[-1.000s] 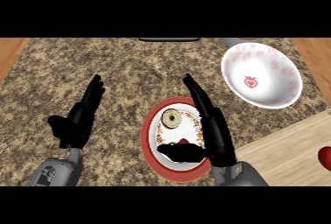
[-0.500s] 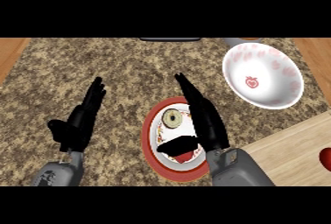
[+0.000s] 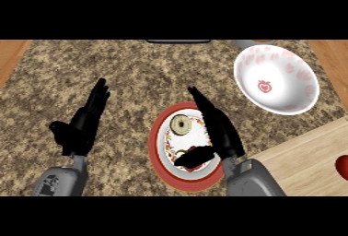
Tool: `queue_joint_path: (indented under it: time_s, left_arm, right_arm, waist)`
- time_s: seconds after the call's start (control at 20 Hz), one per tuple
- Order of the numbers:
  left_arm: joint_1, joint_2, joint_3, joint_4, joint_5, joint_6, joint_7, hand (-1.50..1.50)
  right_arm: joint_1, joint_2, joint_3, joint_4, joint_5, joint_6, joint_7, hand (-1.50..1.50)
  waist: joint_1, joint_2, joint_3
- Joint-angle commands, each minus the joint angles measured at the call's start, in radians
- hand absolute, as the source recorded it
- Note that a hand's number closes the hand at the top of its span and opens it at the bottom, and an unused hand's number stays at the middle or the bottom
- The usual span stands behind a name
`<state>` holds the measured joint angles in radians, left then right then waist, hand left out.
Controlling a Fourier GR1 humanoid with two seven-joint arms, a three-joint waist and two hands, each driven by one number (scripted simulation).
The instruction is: Pick the cupcake from the plate and place it in the bowl
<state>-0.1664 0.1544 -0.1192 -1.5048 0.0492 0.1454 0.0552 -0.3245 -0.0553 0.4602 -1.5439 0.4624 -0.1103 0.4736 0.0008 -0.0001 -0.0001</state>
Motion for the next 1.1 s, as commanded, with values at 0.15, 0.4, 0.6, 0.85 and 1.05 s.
queue_joint_path:
  time_s: [0.15, 0.4, 0.6, 0.85, 1.05]
  left_arm:
    - [0.024, -0.025, -0.008, -0.069, -0.037, -0.002, 0.056, 0.0]
    - [0.055, -0.03, 0.018, -0.088, -0.039, -0.031, 0.061, 0.0]
    - [0.01, -0.079, 0.022, 0.049, -0.07, -0.017, -0.034, 0.0]
    - [-0.009, -0.066, 0.034, -0.045, -0.069, -0.029, 0.053, 0.0]
    - [0.065, -0.106, 0.0, -0.073, -0.114, -0.002, 0.021, 0.0]
  right_arm:
    - [0.055, 0.053, -0.016, 0.023, -0.037, -0.026, -0.125, -1.5]
    - [0.05, 0.054, -0.038, 0.008, -0.072, -0.015, -0.157, -1.5]
    - [0.097, 0.055, -0.027, -0.018, -0.099, -0.013, -0.138, -1.5]
    - [0.021, 0.055, 0.019, 0.194, -0.193, -0.118, -0.239, -1.5]
    - [0.05, 0.055, 0.005, 0.225, -0.219, -0.123, -0.316, -1.5]
  waist:
    - [0.002, 0.0, 0.0]
    - [0.002, 0.0, 0.0]
    - [-0.001, 0.0, 0.0]
    - [0.004, 0.001, 0.0]
    - [0.003, 0.0, 0.0]
